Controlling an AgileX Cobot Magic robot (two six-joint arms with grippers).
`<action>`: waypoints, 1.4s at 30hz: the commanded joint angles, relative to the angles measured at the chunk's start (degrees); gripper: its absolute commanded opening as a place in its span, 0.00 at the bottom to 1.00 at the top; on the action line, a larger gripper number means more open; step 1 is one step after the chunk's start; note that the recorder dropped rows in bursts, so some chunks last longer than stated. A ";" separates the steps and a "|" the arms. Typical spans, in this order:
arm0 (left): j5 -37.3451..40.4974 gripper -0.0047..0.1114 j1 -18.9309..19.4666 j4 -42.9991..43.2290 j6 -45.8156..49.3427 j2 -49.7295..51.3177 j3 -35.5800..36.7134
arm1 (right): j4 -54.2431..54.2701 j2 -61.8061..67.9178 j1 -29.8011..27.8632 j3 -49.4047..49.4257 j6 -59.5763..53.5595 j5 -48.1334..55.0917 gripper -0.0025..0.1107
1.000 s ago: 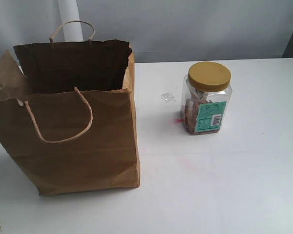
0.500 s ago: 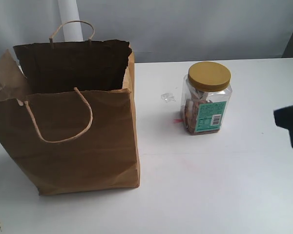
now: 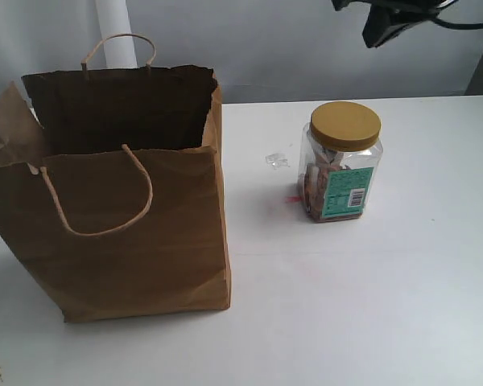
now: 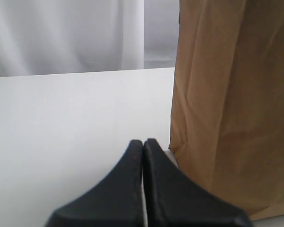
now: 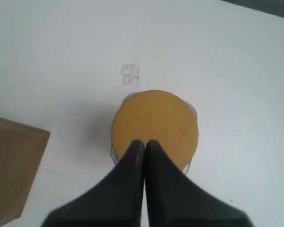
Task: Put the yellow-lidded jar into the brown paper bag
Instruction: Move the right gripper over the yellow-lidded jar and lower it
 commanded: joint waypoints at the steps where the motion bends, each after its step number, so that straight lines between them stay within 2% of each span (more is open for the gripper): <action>1: -0.54 0.05 -0.28 -0.22 -0.22 0.17 -0.13 | -1.04 3.61 -0.33 -1.46 0.38 1.06 0.02; 15: -0.54 0.05 -0.28 -0.22 -0.22 0.17 -0.13 | -1.04 7.02 -0.33 -1.46 0.38 1.06 0.02; 17: -0.54 0.05 -0.28 -0.22 -0.22 0.17 -0.13 | -1.04 7.02 -0.33 -1.46 -0.01 1.06 0.06; 19: -0.54 0.05 -0.28 -0.22 -0.22 0.17 -0.13 | -1.04 7.02 -0.33 -1.46 -0.12 1.06 0.15; 22: -0.54 0.05 -0.28 -0.22 -0.22 0.17 -0.13 | -1.04 7.02 -0.33 -1.46 -0.12 1.06 0.39; 26: -0.54 0.05 -0.28 -0.22 -0.22 0.17 -0.13 | -1.04 7.02 -0.33 -1.46 -0.12 1.06 0.89; 27: -0.54 0.05 -0.28 -0.22 -0.22 0.17 -0.13 | -1.04 7.02 -0.33 -1.46 -0.33 1.06 0.95; 42: -0.54 0.05 -0.28 -0.22 -0.22 0.17 -0.13 | 0.45 9.35 -0.33 -1.46 3.66 1.06 0.95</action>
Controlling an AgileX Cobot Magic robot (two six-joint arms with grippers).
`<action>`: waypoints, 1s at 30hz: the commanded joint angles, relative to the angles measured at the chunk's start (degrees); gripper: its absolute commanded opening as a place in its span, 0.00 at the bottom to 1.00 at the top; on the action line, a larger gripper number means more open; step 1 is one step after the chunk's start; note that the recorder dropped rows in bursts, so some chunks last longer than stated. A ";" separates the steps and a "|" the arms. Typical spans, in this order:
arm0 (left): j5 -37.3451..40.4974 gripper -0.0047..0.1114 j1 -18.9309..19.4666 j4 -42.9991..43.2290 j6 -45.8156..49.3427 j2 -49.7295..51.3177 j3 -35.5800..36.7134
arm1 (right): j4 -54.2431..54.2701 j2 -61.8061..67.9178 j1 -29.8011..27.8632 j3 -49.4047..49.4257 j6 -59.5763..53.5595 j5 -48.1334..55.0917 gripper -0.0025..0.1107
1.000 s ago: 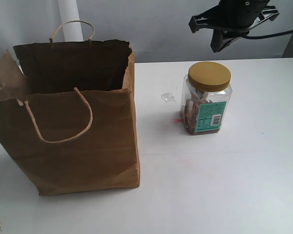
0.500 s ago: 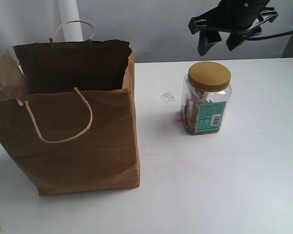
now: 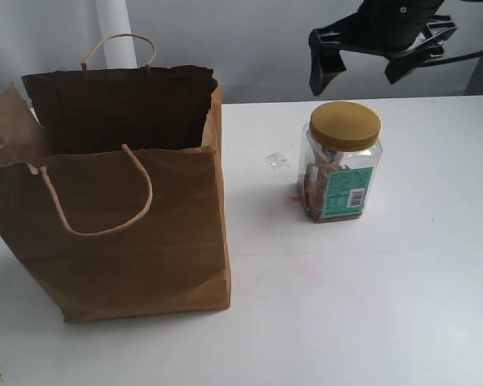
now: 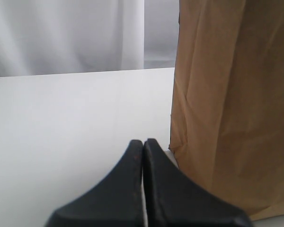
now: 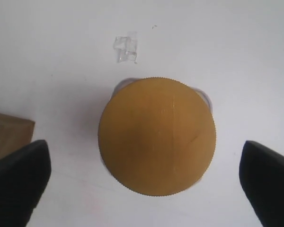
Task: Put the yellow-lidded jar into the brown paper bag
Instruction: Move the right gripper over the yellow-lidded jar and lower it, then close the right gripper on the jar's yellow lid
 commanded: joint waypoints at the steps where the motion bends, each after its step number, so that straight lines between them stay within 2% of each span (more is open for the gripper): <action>1: -0.54 0.05 -0.28 -0.22 -0.22 0.17 -0.13 | 0.31 1.60 -0.33 -0.11 1.83 0.12 0.95; 30: -0.54 0.05 -0.28 -0.22 -0.22 0.17 -0.13 | 0.11 9.63 -0.33 0.04 1.95 -2.98 0.95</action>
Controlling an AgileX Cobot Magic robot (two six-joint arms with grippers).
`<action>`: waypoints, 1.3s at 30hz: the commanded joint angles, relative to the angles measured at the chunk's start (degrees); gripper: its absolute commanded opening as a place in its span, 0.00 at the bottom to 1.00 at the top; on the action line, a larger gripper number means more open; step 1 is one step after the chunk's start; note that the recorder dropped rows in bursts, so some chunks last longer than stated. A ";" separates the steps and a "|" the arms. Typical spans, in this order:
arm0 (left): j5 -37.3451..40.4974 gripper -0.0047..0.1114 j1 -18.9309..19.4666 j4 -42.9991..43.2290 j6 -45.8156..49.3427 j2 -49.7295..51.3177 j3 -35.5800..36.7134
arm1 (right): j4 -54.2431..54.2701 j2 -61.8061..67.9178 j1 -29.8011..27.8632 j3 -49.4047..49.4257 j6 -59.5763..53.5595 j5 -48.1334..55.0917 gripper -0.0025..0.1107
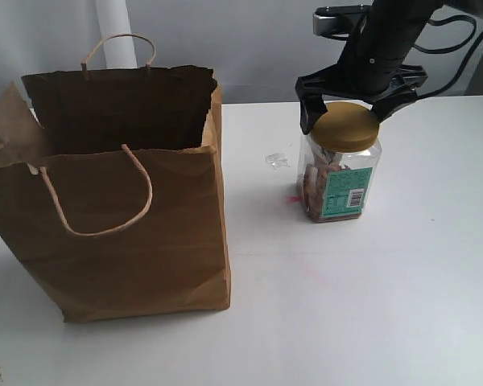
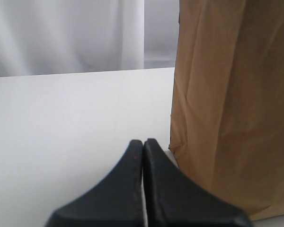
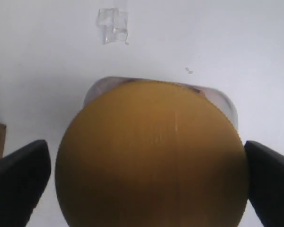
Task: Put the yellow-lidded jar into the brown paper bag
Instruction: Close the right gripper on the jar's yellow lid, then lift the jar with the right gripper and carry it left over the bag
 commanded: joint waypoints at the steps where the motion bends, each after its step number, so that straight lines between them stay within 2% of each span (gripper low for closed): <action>1: -0.54 0.05 -0.28 -0.22 -0.22 0.17 -0.13 | -0.01 1.12 -0.33 0.04 0.24 -0.93 0.95; 16: -0.54 0.05 -0.28 -0.22 -0.22 0.17 -0.13 | -0.01 1.65 -0.33 0.04 0.67 -1.17 0.93; 17: -0.54 0.05 -0.28 -0.22 -0.22 0.17 -0.13 | -0.19 1.65 -0.33 0.04 0.67 -1.17 0.90; 19: -0.54 0.05 -0.28 -0.22 -0.22 0.17 -0.13 | -1.22 1.65 -0.33 -0.07 0.67 -1.17 0.74; 24: -0.54 0.05 -0.28 -0.22 -0.22 0.17 -0.13 | -1.36 1.34 -0.33 -0.07 1.07 -1.17 0.06; 26: -0.54 0.05 -0.28 -0.22 -0.22 0.17 -0.13 | -1.15 0.81 -0.33 -0.07 1.40 -1.28 0.02; 39: -0.54 0.05 -0.28 -0.22 -0.22 0.17 -0.13 | -0.25 -12.78 0.00 -0.07 1.27 -3.23 0.02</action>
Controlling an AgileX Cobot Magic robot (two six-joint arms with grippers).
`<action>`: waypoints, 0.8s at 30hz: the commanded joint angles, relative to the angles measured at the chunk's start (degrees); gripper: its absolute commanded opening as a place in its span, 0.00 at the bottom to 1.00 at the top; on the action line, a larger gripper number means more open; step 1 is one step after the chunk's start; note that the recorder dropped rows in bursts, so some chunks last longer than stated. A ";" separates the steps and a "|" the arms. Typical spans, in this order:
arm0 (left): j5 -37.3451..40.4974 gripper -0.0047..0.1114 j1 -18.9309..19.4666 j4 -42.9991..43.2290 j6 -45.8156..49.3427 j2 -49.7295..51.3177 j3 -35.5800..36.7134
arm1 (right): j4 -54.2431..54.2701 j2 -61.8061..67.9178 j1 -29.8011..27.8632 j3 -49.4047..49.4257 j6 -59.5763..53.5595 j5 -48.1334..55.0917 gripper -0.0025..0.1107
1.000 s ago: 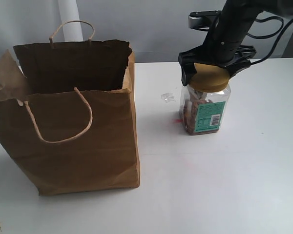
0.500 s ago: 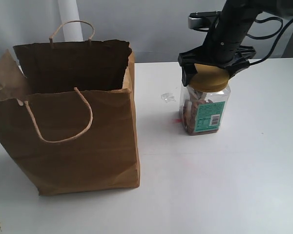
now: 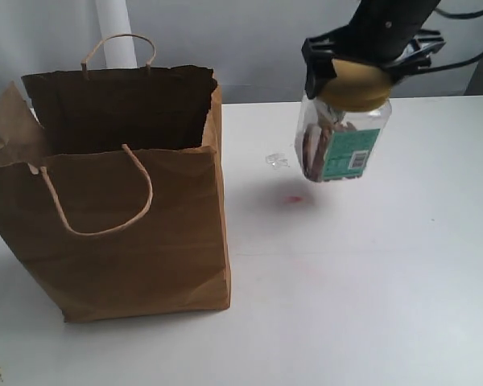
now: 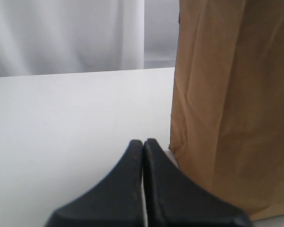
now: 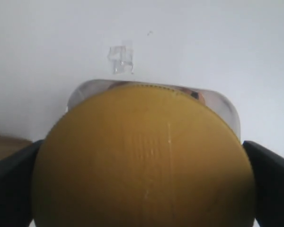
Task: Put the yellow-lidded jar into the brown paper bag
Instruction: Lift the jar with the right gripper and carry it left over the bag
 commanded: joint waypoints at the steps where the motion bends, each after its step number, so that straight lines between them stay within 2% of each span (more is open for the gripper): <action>1: -0.54 0.05 -0.28 -0.22 -0.22 0.17 -0.13 | 0.14 -6.63 0.02 -0.17 0.13 -2.36 0.02; 9: -0.54 0.05 -0.28 -0.22 -0.22 0.17 -0.13 | -0.53 -17.67 4.54 -0.17 0.13 -7.22 0.02; 14: -0.54 0.05 -0.28 -0.22 -0.22 0.17 -0.13 | -0.43 -24.12 13.23 -0.17 0.13 -16.31 0.02; 24: -0.54 0.05 -0.28 -0.22 -0.22 0.17 -0.13 | -0.43 -24.51 25.81 -0.47 0.73 -26.13 0.02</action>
